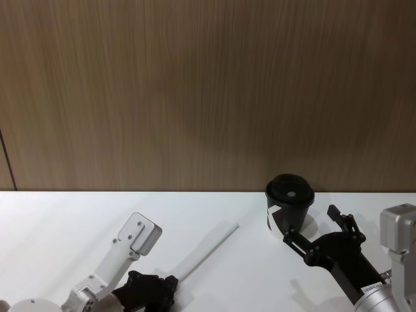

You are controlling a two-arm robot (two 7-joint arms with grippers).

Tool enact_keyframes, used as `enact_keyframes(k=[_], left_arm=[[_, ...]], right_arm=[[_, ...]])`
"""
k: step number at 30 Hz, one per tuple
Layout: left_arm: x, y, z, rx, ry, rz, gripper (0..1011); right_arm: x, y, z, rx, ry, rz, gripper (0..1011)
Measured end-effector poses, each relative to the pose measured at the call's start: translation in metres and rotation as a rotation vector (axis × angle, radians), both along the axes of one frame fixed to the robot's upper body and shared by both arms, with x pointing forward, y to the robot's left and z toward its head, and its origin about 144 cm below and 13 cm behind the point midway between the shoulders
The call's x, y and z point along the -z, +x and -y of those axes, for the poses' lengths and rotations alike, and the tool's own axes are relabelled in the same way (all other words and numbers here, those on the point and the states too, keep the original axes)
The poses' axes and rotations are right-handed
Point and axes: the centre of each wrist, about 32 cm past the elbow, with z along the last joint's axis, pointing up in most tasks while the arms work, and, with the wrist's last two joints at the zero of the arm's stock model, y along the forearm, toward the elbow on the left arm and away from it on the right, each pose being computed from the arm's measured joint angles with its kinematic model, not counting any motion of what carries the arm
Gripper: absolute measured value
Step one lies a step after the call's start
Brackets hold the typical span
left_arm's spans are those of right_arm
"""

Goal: Pick up the straw with one hand, pass it to the other hand, and insert it into the cup.

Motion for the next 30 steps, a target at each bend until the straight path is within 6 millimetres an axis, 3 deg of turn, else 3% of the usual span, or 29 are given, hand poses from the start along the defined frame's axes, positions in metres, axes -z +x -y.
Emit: enact_keyframes(k=[15,30], left_arm=[[-0.003,0.001,-0.005,0.036,-0.001,0.106,0],[-0.023,0.018,-0.010,0.114,-0.027,0.303,0]], right_arm=[[0.000,0.000,0.000,0.000,0.000,0.000,1001],[0.000,0.000,0.000,0.000,0.000,0.000,1001]])
